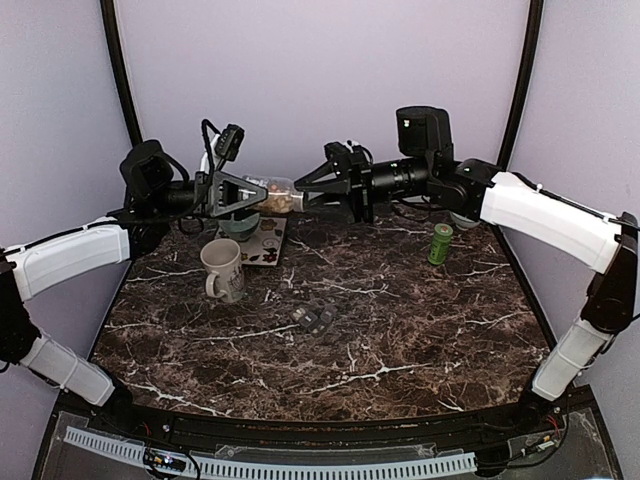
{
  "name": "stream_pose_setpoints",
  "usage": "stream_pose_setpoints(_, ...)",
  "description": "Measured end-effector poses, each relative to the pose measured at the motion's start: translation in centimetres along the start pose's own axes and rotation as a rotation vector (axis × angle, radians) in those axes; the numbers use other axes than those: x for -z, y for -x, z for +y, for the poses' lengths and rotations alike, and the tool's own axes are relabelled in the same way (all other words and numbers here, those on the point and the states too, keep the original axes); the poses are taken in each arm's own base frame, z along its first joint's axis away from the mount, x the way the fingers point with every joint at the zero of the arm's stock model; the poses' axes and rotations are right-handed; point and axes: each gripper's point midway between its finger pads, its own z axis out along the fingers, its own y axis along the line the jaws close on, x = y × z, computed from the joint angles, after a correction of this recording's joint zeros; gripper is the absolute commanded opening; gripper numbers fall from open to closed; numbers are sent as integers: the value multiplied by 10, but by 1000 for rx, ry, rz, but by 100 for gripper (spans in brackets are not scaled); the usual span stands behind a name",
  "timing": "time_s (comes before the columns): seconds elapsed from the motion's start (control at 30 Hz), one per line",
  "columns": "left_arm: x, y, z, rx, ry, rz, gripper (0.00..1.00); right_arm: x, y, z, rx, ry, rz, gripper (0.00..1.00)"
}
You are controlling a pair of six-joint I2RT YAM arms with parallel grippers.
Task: Sort the pills into containers
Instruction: Screw the lid of the pill bottle onto the pill bottle.
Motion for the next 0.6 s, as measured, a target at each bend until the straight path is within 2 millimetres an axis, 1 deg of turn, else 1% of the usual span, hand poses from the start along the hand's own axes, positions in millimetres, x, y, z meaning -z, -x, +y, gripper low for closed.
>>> stream_pose_setpoints(0.1,1,2,-2,-22,7,-9,0,0,1,4,-12,14,0,50)
stream_pose_setpoints(0.17,1,3,-1,-28,13,-16,0,0,2,4,-17,19,-7,58)
stream_pose_setpoints(0.23,-5,1,-4,-30,7,-14,0,-3,6,6,-1,32,-26,65)
stream_pose_setpoints(0.3,-10,-2,-7,-30,-4,-7,0,-4,9,6,8,35,-39,68)
stream_pose_setpoints(0.37,-13,-4,-9,-32,-11,-4,0,-5,11,7,17,36,-53,69)
stream_pose_setpoints(0.6,-12,1,-6,-33,8,-29,0,2,25,0,67,0,-121,71)
